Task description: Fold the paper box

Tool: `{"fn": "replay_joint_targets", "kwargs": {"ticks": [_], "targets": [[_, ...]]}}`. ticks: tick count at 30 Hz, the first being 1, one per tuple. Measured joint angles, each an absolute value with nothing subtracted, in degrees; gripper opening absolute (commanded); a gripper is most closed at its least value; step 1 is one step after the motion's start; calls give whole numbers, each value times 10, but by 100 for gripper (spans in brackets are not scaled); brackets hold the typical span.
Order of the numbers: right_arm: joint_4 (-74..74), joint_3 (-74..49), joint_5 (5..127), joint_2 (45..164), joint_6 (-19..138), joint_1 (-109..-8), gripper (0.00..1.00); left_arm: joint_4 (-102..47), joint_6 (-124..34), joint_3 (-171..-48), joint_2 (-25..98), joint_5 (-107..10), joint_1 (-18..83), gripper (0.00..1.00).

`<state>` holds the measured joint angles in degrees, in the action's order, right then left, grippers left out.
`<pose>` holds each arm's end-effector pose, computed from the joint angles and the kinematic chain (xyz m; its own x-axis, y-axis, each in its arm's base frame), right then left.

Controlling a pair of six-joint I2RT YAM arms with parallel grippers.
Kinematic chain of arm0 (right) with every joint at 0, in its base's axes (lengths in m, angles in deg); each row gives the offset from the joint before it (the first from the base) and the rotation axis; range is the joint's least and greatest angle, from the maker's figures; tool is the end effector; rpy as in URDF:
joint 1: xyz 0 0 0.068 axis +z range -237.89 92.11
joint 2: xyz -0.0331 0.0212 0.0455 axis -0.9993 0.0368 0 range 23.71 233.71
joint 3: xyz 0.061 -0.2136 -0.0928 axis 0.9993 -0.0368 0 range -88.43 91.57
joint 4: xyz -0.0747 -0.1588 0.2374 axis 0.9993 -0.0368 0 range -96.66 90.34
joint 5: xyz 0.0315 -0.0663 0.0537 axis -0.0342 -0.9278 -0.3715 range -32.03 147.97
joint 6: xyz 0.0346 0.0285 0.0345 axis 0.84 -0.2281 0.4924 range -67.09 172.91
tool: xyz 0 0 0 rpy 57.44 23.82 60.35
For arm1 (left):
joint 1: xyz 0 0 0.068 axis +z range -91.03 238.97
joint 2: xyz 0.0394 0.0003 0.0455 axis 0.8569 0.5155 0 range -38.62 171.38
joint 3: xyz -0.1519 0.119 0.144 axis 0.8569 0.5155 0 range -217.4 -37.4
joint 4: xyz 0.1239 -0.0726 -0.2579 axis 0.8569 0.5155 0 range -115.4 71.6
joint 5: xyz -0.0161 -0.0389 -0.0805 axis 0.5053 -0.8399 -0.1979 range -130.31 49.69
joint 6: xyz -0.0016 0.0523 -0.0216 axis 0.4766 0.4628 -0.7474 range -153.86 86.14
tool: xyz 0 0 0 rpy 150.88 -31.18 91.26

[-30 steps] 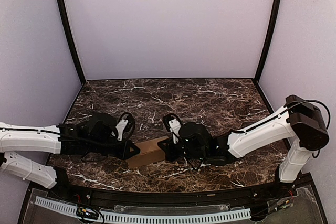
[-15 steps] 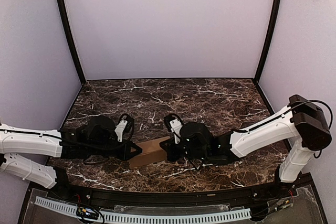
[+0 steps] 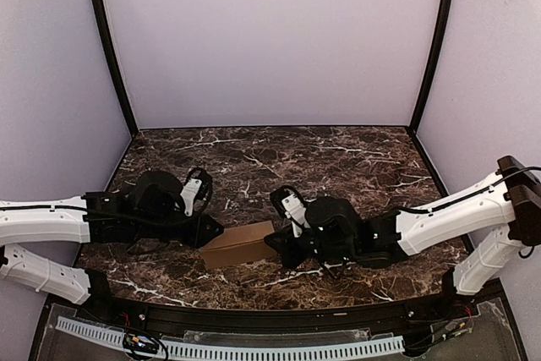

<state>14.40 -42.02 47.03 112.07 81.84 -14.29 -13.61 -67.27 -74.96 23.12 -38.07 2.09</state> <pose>0.1095 0.3452 0.1484 -0.5483 -0.1808 -0.8165 -0.7190 0.6005 0.3499 0.1561 -0.2365 0.1899 -0.7192 0.0954 -0.6883 0.5075 0.7487 -0.4265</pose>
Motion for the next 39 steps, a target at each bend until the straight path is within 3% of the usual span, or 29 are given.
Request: {"fn": "replay_joint_targets", "kwargs": {"ticks": [4,9,12,16,18,28,39], "targets": [[154,-453,471,1103,842,-129,0,-111,-647,-791,231,-360,21,25],[184,-505,478,1123,897,-126,0,-76,-608,-842,247,-316,21,49],[199,-512,485,1157,924,-126,0,-63,-590,-861,266,-293,22,58],[221,-507,492,1196,954,-126,0,-53,-568,-864,285,-272,27,91],[236,-507,493,1211,973,-126,0,-51,-566,-864,293,-266,32,98],[402,-510,542,1321,1090,-153,0,-61,-564,-862,319,-281,75,98],[480,-506,547,1362,1179,-171,0,-71,-577,-862,389,-326,115,81]]}}
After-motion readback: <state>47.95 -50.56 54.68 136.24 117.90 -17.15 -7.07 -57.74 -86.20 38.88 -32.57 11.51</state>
